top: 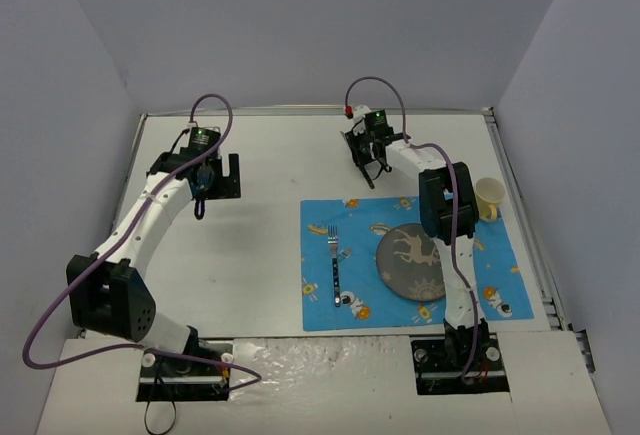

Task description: Set the dinner table for one person

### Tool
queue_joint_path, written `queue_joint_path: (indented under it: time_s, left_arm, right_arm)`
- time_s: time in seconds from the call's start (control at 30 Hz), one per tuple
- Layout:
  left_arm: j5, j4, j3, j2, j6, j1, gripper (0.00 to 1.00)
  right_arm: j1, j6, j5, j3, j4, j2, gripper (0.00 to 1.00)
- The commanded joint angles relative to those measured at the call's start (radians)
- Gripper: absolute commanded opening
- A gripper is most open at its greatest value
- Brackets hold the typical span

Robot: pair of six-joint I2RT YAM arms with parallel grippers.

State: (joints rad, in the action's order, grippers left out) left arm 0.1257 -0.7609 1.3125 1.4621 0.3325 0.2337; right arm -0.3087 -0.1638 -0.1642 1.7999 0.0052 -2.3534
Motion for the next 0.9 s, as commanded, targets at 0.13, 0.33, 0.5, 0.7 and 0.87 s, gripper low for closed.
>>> queue_joint_path:
  time_s: [0.13,0.33,0.5,0.7,0.87]
  left_arm:
    - [-0.015,0.005,0.027,-0.002,-0.012,-0.005,0.97]
    - [-0.017,0.003,0.027,-0.003,-0.012,-0.005,0.97]
    - [-0.019,0.003,0.028,-0.009,-0.012,-0.005,0.97]
    - [-0.026,0.003,0.03,-0.034,-0.015,-0.007,0.97]
    - [-0.058,0.02,0.019,-0.079,-0.009,-0.033,0.97]
  right_arm:
    - [-0.009,-0.011,0.009,0.032,0.009,0.013,0.23]
    - [-0.012,-0.008,0.014,0.026,-0.001,0.024,0.06]
    - [-0.012,-0.008,0.014,0.048,-0.041,0.06,0.0]
    - [-0.008,-0.025,0.028,-0.003,-0.049,0.215,0.0]
    - [0.002,-0.051,0.07,-0.218,-0.048,0.445,0.0]
